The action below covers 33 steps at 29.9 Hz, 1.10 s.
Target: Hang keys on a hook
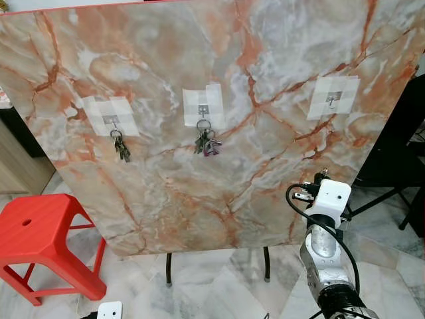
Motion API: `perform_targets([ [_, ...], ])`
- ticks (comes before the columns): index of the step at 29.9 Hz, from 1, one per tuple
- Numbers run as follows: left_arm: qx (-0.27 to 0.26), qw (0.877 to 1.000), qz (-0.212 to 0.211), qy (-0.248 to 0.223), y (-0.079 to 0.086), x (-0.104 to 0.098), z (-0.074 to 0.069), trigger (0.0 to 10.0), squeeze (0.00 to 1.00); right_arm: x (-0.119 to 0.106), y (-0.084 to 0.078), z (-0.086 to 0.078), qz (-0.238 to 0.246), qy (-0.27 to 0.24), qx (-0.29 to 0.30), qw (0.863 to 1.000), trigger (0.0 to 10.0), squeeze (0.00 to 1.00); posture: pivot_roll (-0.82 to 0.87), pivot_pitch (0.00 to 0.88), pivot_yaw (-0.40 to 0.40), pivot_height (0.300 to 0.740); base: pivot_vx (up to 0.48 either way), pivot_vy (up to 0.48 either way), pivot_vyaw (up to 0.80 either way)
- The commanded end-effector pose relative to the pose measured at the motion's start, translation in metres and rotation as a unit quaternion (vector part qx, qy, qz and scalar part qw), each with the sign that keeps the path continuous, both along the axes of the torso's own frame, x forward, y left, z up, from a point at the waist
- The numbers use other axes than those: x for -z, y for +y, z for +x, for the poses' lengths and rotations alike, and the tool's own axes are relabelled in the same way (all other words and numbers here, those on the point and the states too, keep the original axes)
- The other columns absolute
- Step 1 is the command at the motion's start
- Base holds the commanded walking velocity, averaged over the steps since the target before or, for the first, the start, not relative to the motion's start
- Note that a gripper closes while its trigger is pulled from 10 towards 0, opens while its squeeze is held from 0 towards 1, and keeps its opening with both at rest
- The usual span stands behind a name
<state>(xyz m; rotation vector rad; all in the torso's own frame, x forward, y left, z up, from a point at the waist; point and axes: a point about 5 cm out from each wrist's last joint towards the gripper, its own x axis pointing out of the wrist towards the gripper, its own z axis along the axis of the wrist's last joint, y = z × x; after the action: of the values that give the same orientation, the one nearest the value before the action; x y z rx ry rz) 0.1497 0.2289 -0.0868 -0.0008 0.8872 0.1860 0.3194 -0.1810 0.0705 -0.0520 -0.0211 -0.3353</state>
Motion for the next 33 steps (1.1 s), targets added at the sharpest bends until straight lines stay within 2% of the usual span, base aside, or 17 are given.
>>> perform_targets([
  [1, 0.003, 1.0, 0.001, 0.011, -0.0001, 0.0024, -0.0054, 10.0, 0.0, 0.0002, 0.0032, 0.0021, -0.004, 0.008, -0.009, 1.0, 10.0, 0.0, 0.04, 0.0, 0.025, 0.74, 0.0, 0.0, 0.0],
  [13, 0.004, 1.0, 0.0, 0.008, -0.0004, 0.0018, -0.0039, 10.0, 0.0, 0.0003, 0.0036, 0.0022, 0.007, 0.008, -0.01, 1.0, 10.0, 0.0, 0.04, 0.0, 0.028, 0.74, 0.0, 0.0, 0.0],
  [33, 0.003, 1.0, 0.001, 0.009, 0.0016, 0.0018, -0.0052, 10.0, 0.0, 0.0013, 0.0005, 0.0024, 0.023, 0.01, 0.005, 1.0, 10.0, 0.0, 0.04, 0.0, 0.029, 0.74, 0.261, 0.0, 0.0],
])
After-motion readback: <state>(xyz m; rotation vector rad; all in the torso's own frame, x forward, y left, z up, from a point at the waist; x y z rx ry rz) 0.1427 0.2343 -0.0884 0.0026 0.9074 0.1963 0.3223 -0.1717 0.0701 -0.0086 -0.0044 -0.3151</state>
